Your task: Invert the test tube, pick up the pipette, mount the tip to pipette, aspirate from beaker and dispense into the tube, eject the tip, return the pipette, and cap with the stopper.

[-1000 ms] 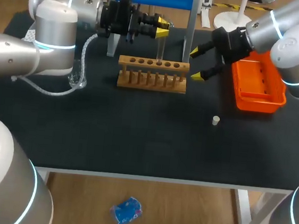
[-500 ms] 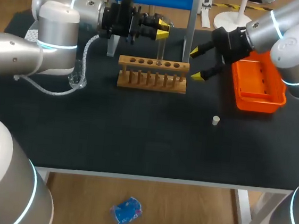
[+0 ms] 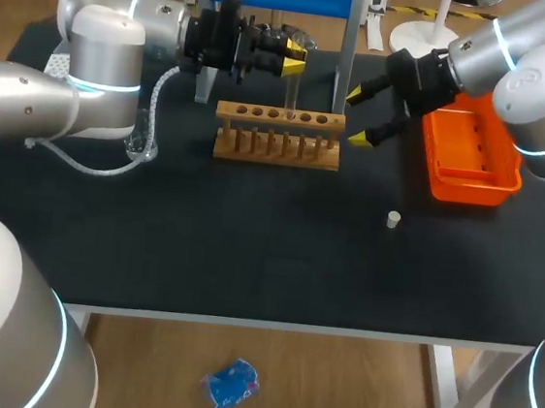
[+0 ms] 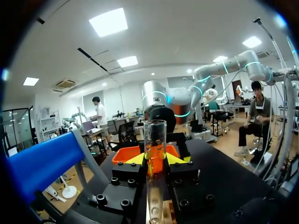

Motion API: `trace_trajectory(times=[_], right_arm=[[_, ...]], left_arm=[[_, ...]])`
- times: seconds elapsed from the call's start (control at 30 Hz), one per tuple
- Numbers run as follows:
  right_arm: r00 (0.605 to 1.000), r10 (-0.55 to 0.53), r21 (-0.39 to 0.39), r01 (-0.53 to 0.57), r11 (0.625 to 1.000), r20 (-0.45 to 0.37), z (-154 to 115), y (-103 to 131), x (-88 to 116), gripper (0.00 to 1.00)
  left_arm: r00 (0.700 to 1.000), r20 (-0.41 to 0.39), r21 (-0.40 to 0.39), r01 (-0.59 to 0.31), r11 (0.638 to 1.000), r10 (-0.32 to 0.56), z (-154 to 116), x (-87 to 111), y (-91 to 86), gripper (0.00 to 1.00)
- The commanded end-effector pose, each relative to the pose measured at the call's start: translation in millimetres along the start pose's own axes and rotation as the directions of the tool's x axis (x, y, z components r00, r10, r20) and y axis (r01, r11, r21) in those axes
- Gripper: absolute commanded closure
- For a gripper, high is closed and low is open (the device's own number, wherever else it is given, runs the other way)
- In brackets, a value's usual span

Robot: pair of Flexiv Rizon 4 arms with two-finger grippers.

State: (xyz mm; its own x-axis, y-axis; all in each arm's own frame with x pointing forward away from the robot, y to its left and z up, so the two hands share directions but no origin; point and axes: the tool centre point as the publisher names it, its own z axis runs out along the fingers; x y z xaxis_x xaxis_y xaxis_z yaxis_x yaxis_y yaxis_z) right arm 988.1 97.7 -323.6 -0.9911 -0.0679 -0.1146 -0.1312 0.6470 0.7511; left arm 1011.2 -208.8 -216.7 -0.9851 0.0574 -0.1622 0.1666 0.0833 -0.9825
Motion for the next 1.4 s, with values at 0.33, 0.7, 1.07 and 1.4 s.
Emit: trace_trajectory(times=[0.33,0.7,1.07,1.4], right_arm=[[1.000,0.000,0.001,0.000,1.000,-0.002,0.1,-0.4,-0.7,0.00],[1.000,0.000,0.001,0.000,1.000,-0.002,0.1,-0.4,-0.7,0.00],[1.000,0.000,0.001,0.000,1.000,-0.002,0.1,-0.4,-0.7,0.00],[1.000,0.000,0.001,0.000,1.000,-0.002,0.1,-0.4,-0.7,0.00]], left_arm=[[1.000,-0.013,-0.003,0.008,1.000,-0.008,3.4,-3.6,6.7,1.00],[1.000,-0.014,-0.004,0.011,1.000,-0.011,4.3,-8.1,18.8,1.00],[1.000,-0.011,0.001,0.024,1.000,-0.024,4.1,-11.8,34.0,1.00],[0.999,-0.013,-0.010,0.034,0.999,-0.034,4.8,-12.7,45.6,1.00]])
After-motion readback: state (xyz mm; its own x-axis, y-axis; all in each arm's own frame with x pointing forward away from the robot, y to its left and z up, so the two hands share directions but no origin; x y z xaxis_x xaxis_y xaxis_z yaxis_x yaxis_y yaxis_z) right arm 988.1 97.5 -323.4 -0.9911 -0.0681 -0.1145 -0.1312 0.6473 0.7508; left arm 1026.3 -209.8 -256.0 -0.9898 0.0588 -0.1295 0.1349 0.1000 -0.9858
